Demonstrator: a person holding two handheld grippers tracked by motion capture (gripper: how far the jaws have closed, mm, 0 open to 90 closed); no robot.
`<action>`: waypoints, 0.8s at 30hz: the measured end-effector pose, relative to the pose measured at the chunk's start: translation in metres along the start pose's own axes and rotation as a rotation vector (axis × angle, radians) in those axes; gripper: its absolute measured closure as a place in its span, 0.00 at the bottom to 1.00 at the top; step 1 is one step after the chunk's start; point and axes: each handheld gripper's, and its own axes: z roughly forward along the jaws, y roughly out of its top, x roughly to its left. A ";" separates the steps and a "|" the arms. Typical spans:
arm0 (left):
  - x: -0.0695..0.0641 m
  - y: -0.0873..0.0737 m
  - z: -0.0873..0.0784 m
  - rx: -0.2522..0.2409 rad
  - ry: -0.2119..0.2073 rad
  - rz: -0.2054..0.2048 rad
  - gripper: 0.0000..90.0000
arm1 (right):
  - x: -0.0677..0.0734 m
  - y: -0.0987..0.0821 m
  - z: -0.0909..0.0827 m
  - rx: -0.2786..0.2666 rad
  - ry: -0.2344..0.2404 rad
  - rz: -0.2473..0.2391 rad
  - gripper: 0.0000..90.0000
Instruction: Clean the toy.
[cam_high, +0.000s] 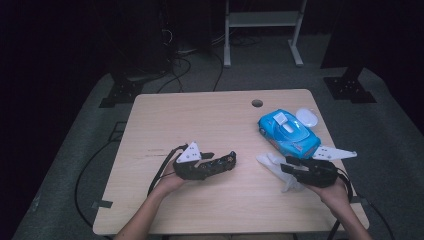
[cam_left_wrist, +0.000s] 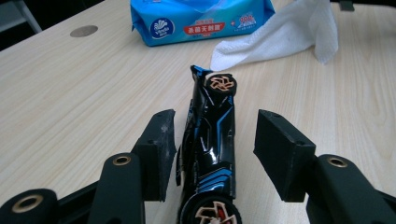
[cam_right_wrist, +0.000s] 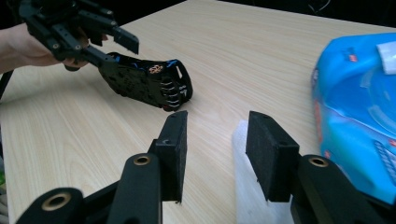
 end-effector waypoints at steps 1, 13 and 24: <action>0.001 0.000 -0.001 -0.011 0.000 -0.009 0.53 | 0.001 0.001 0.003 0.002 0.006 -0.003 0.64; 0.017 -0.002 0.001 -0.016 -0.010 -0.107 0.52 | 0.010 0.009 0.027 0.021 0.058 -0.031 0.63; 0.003 -0.003 0.003 -0.003 -0.043 -0.070 0.49 | 0.013 0.010 0.033 0.025 0.067 -0.040 0.63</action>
